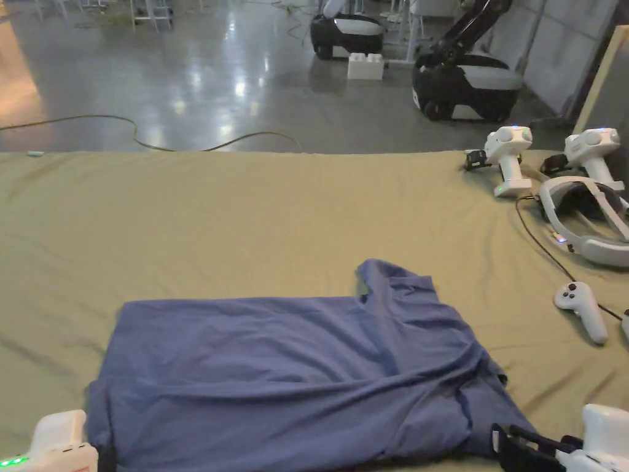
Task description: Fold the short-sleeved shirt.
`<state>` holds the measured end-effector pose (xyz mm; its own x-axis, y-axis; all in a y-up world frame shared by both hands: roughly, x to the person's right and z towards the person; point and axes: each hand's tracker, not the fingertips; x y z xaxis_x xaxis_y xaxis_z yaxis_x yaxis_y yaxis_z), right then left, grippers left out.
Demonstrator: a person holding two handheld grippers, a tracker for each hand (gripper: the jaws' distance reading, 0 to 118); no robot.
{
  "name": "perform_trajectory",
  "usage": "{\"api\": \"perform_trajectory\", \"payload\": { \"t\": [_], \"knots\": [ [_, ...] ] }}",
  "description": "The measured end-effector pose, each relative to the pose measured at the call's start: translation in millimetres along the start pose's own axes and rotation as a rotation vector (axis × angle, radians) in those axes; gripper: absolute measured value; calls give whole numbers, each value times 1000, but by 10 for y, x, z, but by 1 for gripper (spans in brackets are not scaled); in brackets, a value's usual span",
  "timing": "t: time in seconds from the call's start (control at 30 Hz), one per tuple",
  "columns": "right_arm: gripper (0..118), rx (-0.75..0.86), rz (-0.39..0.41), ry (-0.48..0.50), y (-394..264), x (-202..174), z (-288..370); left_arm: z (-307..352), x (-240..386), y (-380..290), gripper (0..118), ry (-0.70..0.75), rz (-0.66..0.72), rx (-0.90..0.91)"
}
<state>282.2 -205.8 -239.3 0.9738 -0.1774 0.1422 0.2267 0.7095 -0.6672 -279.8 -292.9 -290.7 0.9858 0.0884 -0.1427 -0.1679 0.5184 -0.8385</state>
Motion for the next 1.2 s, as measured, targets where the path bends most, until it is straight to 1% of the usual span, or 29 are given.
{"api": "perform_trajectory", "payload": {
  "t": [0.03, 0.07, 0.1, 0.13, 0.17, 0.2, 0.23, 0.27, 0.3, 0.33, 0.37, 0.4, 0.43, 0.47, 0.5, 0.53, 0.57, 0.6, 0.63, 0.7, 0.73, 0.83, 0.93, 1.0, 1.1, 1.13, 1.17, 1.2],
  "knots": [
    [84, -8, -46, -22, 55, 88, -211, 0, 10, 14, 13, 2, -18, -8],
    [84, -35, -101, -35, 106, 154, -403, -32, -9, 22, 12, 4, -21, -10],
    [84, -51, -134, -39, 138, 219, -587, -37, -5, 22, 12, 6, -22, -12],
    [84, -79, -165, -70, 154, 271, -778, -37, 2, 21, 12, 12, -27, -10],
    [84, -119, -166, -127, 141, 309, -952, -37, 13, 14, 12, 15, -33, -7],
    [81, -176, -165, -158, 113, 334, -1092, -45, 13, 5, 12, 18, -41, -5],
    [62, -246, -181, -138, 45, 351, -1188, -43, 17, -5, 12, 20, -48, -1],
    [61, -291, -172, -140, -20, 309, -1229, -40, 18, -7, 12, 22, -53, 2],
    [58, -187, -90, -148, -31, 249, -1146, -40, 17, -6, 12, 22, -55, 3],
    [28, -190, -40, -169, 5, 176, -1103, -54, 5, -10, 12, 21, -54, 5],
    [7, -182, -45, -153, 31, 151, -1074, -56, -1, -6, 12, 20, -51, 3],
    [7, -167, -27, -150, 75, 140, -1078, -47, -15, 27, 11, 14, -49, -6],
    [7, -190, -35, -158, 96, 137, -1026, -31, -36, 85, 7, -4, -41, -42],
    [7, -202, -46, -158, 125, 149, -1017, 21, -85, 206, 7, -63, 18, -113],
    [7, -199, -43, -157, 144, 150, -967, 96, -147, 280, 6, -111, 89, -98],
    [6, -190, -41, -158, 162, 135, -885, 230, -204, 284, 6, -136, 101, -36],
    [4, -176, -25, -158, 174, 117, -766, 374, -221, 309, 6, -81, 49, 17],
    [4, -143, 20, -175, 180, 98, -663, 514, -253, 342, 6, -36, 3, 56],
    [4, -148, 37, -175, 178, 95, -565, 663, -311, 343, 6, -106, 7, 71],
    [4, -112, 36, -167, 121, 125, -340, 923, -409, 274, 6, -183, 88, 87],
    [4, -102, 36, -175, 74, 140, -226, 1060, -443, 201, 6, -222, 100, 92],
    [4, -91, 54, -186, -148, 200, 129, 1290, -543, -115, 6, -164, 32, 84],
    [4, -103, 55, -177, -449, 290, 435, 1387, -646, -542, 6, -181, 52, 47],
    [4, -154, 85, -155, -622, 372, 496, 1385, -676, -810, 6, -184, 68, 54],
    [4, -141, 118, -165, -773, 343, 596, 1332, -659, -1058, 7, -203, 74, 50],
    [4, -146, 118, -165, -786, 343, 588, 1300, -649, -1077, 9, -212, 76, 53],
    [15, -145, 115, -161, -796, 359, 580, 1272, -661, -1106, 21, -217, 84, 53],
    [43, -152, 106, -162, -794, 360, 577, 1259, -675, -1133, 46, -219, 95, 56]
  ]
}}
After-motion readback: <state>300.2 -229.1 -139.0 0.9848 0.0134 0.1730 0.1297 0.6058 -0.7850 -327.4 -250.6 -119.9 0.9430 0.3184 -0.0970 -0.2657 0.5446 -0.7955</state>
